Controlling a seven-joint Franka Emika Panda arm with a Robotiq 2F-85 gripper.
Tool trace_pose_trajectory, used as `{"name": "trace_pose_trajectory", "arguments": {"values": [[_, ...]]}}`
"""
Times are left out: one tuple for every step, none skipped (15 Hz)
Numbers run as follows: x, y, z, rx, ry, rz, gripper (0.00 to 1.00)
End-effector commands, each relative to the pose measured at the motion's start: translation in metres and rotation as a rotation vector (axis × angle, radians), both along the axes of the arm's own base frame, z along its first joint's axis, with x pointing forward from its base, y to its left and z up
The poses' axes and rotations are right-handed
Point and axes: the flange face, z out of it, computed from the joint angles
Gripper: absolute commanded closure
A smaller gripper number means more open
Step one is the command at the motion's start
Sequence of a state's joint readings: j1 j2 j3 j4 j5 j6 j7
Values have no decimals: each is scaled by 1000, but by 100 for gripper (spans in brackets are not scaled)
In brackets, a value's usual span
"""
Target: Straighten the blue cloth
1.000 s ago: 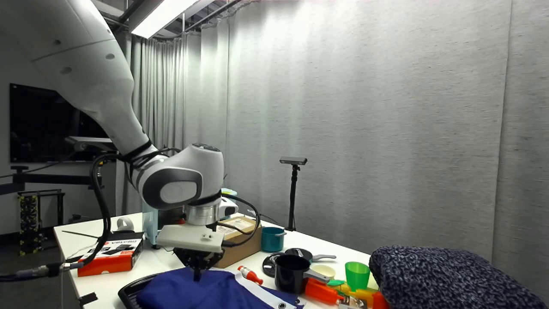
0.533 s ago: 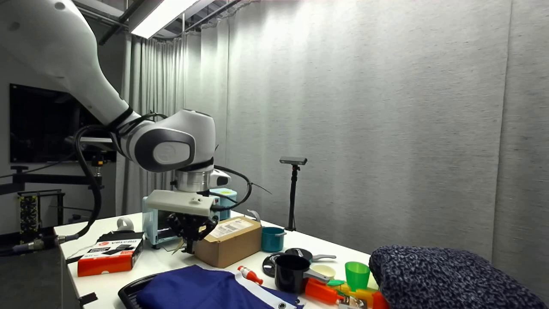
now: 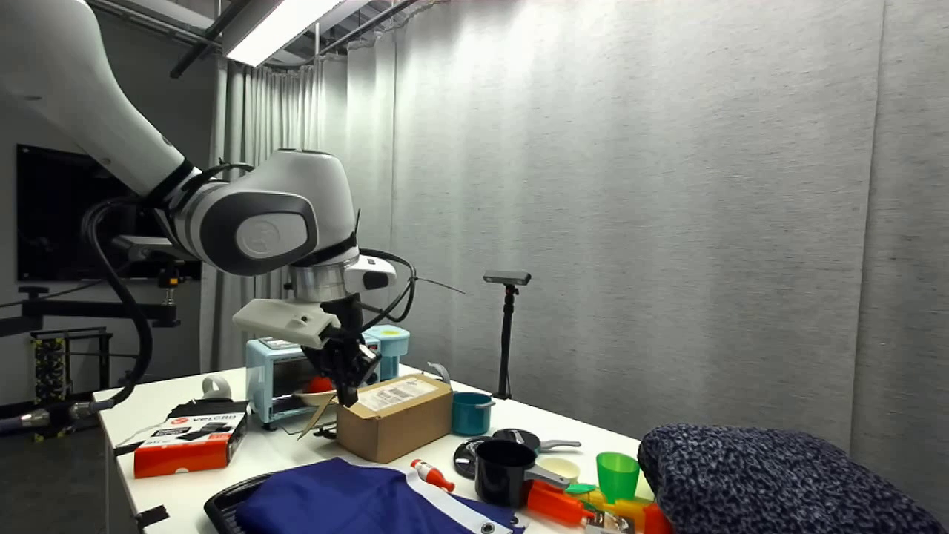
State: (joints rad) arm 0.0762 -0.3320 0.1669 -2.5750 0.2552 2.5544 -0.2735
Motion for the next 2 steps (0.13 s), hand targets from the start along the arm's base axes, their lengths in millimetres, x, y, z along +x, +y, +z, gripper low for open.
{"name": "trace_pose_trajectory", "arguments": {"values": [[-1, 1, 1, 1, 2, -12, 84], [-2, 1, 1, 2, 2, -17, 76]]}}
